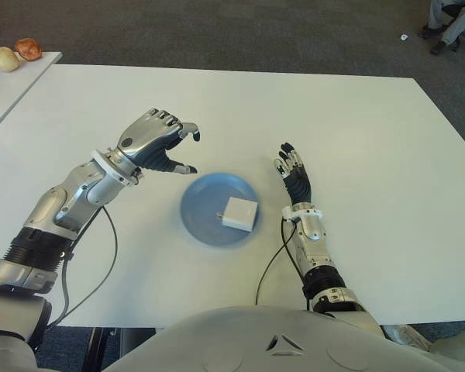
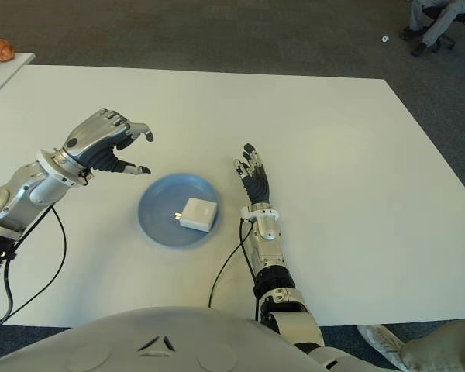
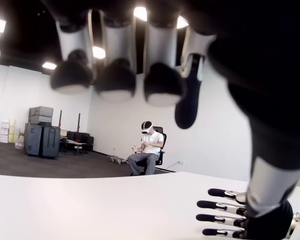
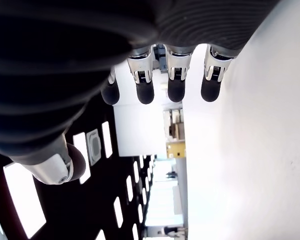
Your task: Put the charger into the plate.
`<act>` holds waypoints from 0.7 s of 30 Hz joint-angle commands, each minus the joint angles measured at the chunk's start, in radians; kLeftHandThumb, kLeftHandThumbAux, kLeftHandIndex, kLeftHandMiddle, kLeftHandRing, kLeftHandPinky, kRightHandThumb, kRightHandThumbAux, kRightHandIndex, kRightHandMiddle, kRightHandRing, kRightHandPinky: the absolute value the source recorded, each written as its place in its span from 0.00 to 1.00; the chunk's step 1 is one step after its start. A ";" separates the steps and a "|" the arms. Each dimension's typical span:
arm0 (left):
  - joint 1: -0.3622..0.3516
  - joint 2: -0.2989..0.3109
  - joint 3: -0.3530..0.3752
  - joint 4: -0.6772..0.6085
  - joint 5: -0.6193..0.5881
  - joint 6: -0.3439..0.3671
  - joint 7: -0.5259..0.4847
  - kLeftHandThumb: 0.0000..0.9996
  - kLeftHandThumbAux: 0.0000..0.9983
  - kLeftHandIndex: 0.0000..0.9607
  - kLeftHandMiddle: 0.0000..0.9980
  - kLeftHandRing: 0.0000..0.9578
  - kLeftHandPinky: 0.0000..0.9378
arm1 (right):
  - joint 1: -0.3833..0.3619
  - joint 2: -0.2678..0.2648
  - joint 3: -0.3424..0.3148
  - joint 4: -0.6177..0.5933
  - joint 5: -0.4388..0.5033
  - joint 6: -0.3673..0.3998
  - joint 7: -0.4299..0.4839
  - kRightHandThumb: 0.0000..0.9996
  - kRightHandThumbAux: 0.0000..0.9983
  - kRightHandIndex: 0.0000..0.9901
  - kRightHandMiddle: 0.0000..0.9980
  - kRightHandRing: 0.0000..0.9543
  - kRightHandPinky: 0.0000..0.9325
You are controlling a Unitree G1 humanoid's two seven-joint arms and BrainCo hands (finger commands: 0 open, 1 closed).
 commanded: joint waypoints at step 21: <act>0.031 -0.142 -0.049 -0.042 0.060 0.010 -0.099 0.75 0.70 0.46 0.88 0.91 0.89 | 0.044 0.021 0.009 0.017 0.000 0.039 -0.021 0.00 0.53 0.03 0.06 0.05 0.07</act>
